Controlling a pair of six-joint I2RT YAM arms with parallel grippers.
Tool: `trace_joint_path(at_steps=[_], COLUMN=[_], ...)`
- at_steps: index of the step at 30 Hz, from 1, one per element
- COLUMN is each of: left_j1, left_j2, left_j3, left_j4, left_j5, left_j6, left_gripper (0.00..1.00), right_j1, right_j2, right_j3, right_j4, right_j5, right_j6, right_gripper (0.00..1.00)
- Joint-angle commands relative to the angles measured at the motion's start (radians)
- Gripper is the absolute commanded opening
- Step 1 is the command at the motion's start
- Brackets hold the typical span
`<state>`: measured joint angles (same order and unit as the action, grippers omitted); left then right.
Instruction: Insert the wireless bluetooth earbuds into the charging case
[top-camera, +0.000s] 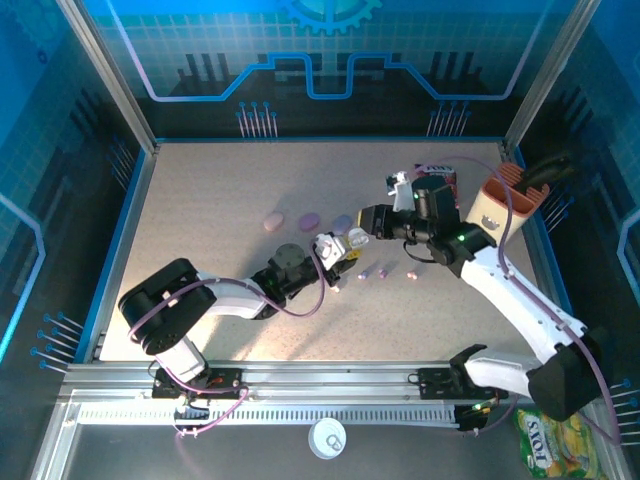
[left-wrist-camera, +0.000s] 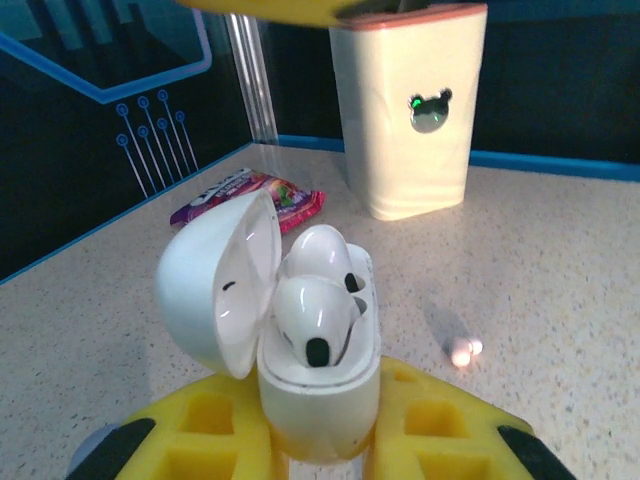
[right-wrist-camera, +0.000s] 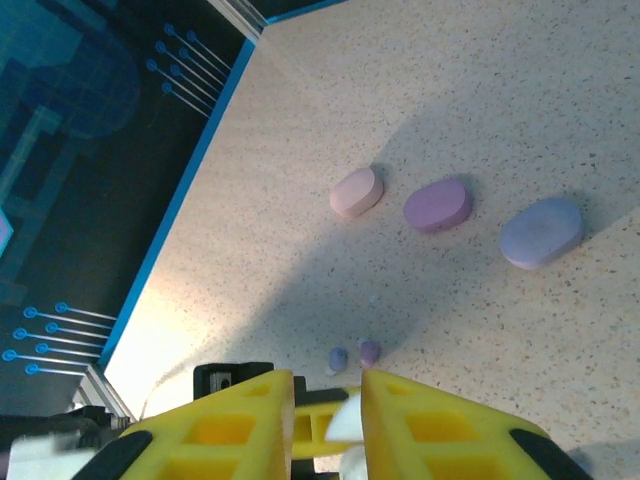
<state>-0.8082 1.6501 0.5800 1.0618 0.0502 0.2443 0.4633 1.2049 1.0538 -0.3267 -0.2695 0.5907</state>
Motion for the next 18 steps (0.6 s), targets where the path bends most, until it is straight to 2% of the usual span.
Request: trace_joint_path(at_steps=[1,9,14,18], left_j1=[-0.004,-0.005,-0.005,-0.005], left_j2=[-0.006,-0.035,-0.048,-0.055], left_j3=[-0.007,0.001,-0.009,-0.008], left_j4=[0.042,-0.006,-0.011,-0.022], left_j5=[0.043,0.028,0.014,0.01], left_j6=[0.087,0.094,0.079,0.072], left_gripper=[0.09,0.1,0.1,0.1], right_j1=[-0.005,0.062,0.089,0.094], right_j2=[0.082,0.254,0.306,0.296], right_j3=[0.098,0.314,0.376,0.379], right_j4=[-0.171,-0.432,-0.574,-0.616], right_j5=[-0.009,0.093,0.155,0.151], right_j6=[-0.1,-0.256,-0.334,-0.368], right_gripper=[0.25,0.27,0.27,0.27])
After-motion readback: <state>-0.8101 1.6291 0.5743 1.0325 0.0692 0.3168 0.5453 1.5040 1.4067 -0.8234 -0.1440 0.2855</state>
